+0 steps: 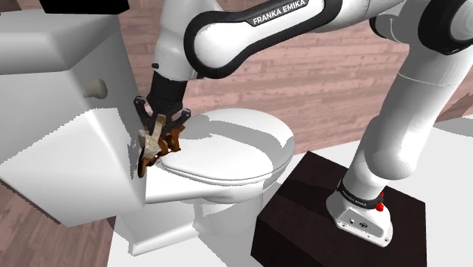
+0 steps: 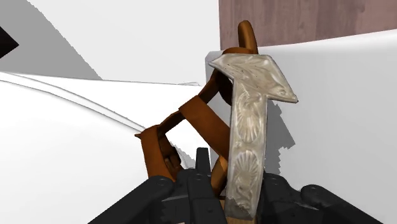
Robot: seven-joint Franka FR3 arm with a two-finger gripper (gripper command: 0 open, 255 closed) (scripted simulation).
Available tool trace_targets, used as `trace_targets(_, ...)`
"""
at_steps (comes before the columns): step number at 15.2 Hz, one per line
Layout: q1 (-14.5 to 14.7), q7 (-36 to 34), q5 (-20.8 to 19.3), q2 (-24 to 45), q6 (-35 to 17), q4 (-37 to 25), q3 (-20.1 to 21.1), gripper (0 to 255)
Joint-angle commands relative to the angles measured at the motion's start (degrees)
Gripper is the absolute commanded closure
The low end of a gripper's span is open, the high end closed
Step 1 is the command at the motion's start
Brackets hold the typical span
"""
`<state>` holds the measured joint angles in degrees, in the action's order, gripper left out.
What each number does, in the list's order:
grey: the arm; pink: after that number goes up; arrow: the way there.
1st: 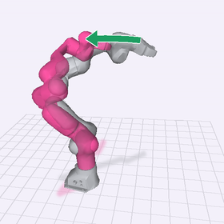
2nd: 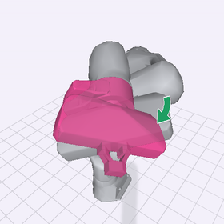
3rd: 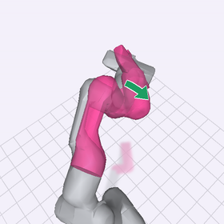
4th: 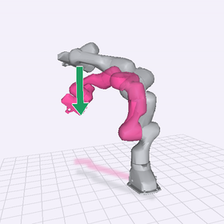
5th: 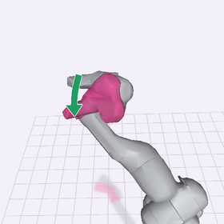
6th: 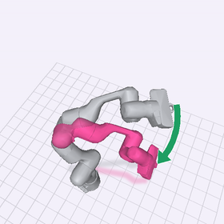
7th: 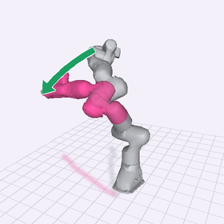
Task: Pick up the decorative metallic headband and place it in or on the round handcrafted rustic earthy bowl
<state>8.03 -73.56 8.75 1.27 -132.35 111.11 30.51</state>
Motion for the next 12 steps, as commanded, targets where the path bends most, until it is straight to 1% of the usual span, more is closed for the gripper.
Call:
trace_targets(1,-0.1,0.1,0.3,-0.6,1.6,-1.1,-0.1,255)
trace_targets(11,-0.4,-0.7,0.1,-1.5,9.0,-7.7,-0.3,255)
trace_targets(12,-0.6,-0.3,-0.7,0.3,9.4,-9.6,-0.6,255)
